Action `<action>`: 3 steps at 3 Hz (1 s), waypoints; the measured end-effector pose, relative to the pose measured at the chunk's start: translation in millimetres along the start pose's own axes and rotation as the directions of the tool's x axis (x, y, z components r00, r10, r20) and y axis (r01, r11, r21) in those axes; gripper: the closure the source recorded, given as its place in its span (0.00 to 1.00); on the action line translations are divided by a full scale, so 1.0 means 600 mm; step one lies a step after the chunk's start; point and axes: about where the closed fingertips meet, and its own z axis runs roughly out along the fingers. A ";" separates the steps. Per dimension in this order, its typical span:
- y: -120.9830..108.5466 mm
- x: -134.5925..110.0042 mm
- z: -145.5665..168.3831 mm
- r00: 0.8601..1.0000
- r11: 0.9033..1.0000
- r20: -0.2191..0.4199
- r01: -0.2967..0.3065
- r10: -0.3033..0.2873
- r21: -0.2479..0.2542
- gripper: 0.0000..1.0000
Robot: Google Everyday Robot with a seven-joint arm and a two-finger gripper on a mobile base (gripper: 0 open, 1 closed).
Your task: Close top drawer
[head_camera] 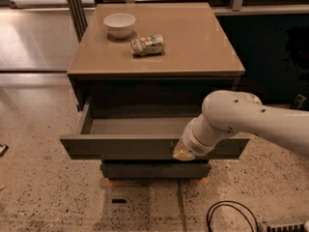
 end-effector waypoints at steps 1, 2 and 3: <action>-0.053 0.030 -0.008 0.998 0.999 -0.061 -0.012 0.014 0.037 1.00; -0.053 0.032 -0.008 0.998 0.999 -0.064 -0.013 0.015 0.039 1.00; -0.096 0.049 -0.011 0.993 0.995 -0.109 -0.034 0.044 0.093 1.00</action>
Offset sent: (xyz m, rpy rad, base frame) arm 0.0873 -0.0791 -0.0026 -0.2048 -0.0758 -0.1447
